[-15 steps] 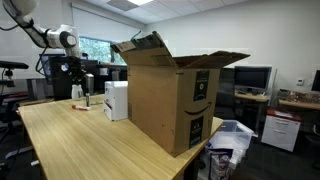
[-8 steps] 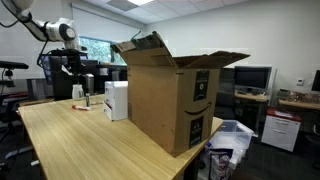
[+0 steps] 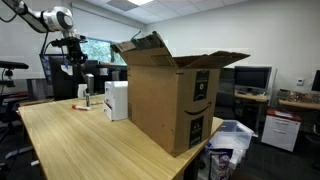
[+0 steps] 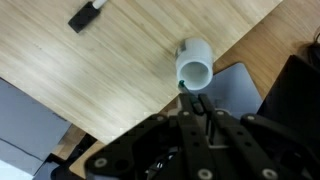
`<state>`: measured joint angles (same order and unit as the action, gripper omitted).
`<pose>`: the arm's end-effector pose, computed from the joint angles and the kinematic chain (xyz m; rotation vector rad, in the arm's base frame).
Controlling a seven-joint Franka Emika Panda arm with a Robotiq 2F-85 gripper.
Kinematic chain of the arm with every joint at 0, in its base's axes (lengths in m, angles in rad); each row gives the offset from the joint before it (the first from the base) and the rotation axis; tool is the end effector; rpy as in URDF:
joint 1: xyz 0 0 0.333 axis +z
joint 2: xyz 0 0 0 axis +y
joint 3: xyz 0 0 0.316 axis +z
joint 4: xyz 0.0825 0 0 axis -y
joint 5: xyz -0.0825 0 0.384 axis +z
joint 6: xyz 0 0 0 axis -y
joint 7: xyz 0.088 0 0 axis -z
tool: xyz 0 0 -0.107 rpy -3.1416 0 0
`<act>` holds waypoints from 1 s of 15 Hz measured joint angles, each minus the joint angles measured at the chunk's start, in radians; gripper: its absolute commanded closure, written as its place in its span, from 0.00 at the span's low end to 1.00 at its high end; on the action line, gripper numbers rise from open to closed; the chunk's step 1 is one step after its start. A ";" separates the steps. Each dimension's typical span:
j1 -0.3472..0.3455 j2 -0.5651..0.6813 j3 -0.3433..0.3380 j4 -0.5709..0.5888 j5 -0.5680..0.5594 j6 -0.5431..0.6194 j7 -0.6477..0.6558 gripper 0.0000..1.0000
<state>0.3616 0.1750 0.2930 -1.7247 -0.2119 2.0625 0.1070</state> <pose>0.5129 0.3658 0.4975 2.9062 0.9362 0.3261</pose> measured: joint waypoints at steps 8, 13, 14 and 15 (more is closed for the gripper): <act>0.001 -0.012 -0.027 0.048 -0.114 -0.169 0.183 0.95; -0.009 -0.001 -0.069 0.043 -0.100 -0.328 0.336 0.95; -0.013 0.003 -0.077 0.042 -0.084 -0.353 0.356 0.95; -0.022 0.008 -0.086 0.039 -0.049 -0.374 0.373 0.95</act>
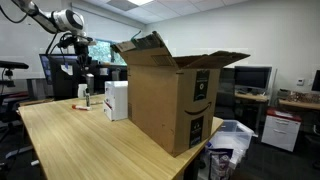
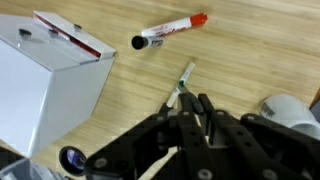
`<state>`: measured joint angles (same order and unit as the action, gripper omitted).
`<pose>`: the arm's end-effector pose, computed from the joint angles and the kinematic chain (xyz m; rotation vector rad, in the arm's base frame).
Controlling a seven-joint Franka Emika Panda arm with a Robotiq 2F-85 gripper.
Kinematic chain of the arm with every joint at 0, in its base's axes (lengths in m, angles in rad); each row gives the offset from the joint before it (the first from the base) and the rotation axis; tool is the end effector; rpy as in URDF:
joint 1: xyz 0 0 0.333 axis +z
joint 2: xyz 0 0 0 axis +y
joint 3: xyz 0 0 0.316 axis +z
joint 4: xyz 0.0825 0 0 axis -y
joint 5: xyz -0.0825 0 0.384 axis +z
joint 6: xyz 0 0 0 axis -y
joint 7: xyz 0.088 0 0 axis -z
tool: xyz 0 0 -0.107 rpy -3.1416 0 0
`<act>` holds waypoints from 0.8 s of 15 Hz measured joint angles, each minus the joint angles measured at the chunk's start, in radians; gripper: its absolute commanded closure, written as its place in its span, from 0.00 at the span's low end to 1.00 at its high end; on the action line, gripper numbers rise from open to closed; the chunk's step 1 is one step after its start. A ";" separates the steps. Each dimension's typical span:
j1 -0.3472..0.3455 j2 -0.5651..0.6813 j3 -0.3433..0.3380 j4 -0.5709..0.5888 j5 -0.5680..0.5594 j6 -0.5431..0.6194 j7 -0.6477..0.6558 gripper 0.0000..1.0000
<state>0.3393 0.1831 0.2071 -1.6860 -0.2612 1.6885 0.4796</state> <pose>0.5273 0.2830 0.4780 2.8596 0.1726 -0.0653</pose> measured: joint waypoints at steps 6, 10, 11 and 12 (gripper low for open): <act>-0.063 0.002 -0.039 -0.080 0.225 -0.007 0.045 0.95; -0.100 -0.003 -0.060 -0.160 0.379 0.058 0.064 0.57; -0.104 -0.006 -0.062 -0.179 0.404 0.094 0.064 0.52; -0.106 -0.009 -0.064 -0.194 0.420 0.129 0.064 0.46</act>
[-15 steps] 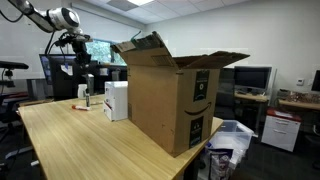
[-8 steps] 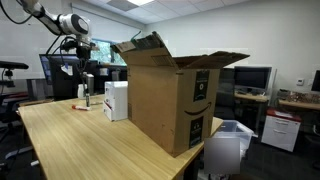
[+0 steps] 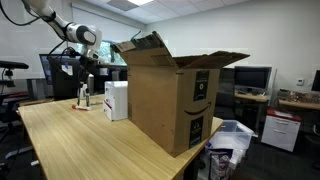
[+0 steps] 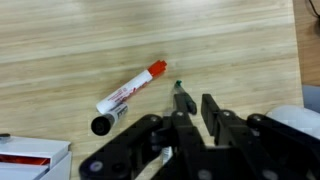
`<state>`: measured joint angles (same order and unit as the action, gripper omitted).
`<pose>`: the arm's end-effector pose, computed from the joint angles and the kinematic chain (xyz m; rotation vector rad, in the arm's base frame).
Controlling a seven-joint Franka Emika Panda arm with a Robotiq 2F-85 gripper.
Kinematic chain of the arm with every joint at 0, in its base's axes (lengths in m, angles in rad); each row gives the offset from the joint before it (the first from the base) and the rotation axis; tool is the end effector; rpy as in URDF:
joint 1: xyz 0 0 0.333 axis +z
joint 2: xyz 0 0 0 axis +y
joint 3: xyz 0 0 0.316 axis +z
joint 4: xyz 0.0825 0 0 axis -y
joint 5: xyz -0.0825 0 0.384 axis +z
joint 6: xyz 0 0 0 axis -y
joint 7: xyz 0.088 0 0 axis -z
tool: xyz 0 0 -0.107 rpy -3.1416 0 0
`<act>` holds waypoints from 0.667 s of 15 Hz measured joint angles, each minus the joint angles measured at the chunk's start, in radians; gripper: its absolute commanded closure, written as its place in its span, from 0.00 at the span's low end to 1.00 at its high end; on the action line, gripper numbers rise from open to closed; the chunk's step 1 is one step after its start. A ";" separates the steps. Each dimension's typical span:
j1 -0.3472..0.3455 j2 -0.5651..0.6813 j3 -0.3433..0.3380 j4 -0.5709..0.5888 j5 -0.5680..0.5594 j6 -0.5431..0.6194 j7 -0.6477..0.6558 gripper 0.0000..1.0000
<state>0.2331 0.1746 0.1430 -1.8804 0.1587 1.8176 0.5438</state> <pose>0.5313 0.2206 0.4017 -3.0397 0.3420 0.4440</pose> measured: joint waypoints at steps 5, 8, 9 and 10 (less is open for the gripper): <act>0.008 -0.023 0.007 -0.033 0.002 0.127 -0.002 0.19; 0.017 -0.039 0.024 -0.033 -0.022 0.173 -0.005 0.04; 0.022 -0.043 0.030 -0.033 -0.029 0.190 -0.009 0.02; 0.029 -0.048 0.040 -0.033 -0.035 0.217 -0.015 0.00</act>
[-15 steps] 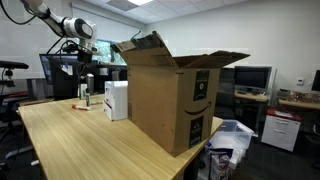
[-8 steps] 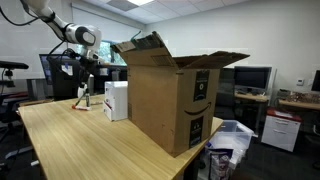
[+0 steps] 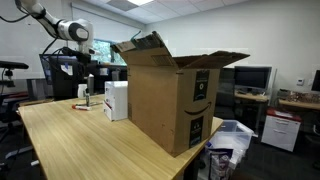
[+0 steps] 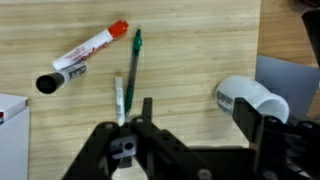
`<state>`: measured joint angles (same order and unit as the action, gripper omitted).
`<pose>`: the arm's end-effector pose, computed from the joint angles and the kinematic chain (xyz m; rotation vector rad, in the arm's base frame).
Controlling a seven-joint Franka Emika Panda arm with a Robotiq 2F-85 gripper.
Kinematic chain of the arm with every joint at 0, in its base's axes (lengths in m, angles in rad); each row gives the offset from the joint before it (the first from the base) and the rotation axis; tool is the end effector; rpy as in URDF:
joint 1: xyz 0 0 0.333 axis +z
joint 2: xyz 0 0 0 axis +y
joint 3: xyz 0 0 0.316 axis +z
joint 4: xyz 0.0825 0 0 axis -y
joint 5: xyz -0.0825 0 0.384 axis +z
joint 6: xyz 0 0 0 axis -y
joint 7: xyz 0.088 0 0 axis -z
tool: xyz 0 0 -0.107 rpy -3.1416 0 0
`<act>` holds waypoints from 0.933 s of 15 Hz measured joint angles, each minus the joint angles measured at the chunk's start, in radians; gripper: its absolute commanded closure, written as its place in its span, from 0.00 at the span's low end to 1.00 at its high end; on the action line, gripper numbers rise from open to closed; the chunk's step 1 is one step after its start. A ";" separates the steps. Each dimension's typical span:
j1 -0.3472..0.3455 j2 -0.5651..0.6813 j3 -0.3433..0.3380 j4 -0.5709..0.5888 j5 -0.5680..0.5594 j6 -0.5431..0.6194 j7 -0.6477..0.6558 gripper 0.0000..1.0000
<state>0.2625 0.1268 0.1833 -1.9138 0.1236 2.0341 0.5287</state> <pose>0.5296 0.2574 0.4299 -3.0169 0.2113 0.1012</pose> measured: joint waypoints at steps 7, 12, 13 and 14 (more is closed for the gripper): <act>0.015 -0.001 0.037 0.000 0.000 0.039 -0.183 0.00; 0.011 -0.009 0.035 0.003 -0.044 0.036 -0.375 0.00; 0.008 -0.014 0.032 0.003 -0.058 0.036 -0.392 0.00; 0.002 -0.021 0.028 0.003 -0.072 0.036 -0.403 0.00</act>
<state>0.2648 0.1061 0.2113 -1.9109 0.0520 2.0704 0.1253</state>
